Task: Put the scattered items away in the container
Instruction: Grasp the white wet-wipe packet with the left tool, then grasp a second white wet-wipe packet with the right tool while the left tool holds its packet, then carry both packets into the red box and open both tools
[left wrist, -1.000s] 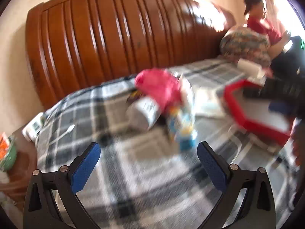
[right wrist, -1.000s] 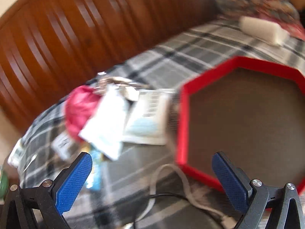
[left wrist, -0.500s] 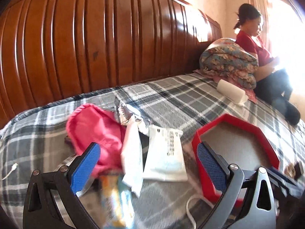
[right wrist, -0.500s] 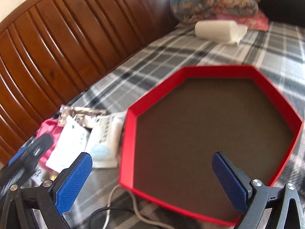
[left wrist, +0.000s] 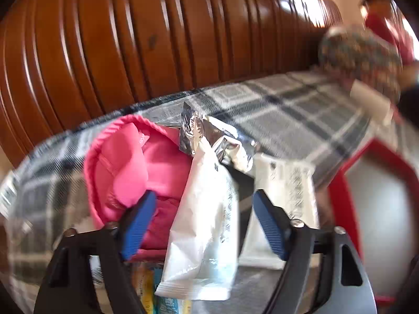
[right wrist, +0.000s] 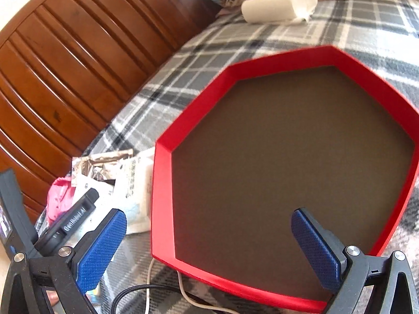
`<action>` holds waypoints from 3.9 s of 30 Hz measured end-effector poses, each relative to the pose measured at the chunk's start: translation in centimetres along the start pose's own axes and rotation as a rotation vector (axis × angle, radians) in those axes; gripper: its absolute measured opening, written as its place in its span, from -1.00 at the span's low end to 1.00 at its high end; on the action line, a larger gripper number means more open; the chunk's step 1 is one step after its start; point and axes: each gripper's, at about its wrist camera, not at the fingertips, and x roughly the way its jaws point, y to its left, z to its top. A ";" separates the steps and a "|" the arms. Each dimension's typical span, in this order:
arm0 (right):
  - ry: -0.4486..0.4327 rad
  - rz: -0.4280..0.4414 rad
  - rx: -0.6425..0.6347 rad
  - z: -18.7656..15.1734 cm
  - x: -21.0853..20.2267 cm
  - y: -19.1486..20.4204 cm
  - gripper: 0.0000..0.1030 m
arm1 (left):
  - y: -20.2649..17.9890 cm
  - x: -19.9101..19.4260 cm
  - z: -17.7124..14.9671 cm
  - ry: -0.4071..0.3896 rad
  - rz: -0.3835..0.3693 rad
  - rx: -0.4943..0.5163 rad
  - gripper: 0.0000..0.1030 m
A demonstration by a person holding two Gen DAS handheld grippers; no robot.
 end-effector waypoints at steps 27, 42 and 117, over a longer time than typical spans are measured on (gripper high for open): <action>-0.021 0.130 0.041 0.6 -1.0 0.7 1.00 | 3.6 4.6 0.0 0.275 -0.160 -0.181 -0.34; 0.133 0.299 -0.213 2.0 8.2 13.8 1.00 | 6.4 0.7 -4.0 0.161 -0.119 -0.070 -0.24; 0.001 -0.259 -0.925 -5.2 16.8 18.3 0.20 | 1.7 -0.6 -4.8 0.118 0.090 0.029 -0.06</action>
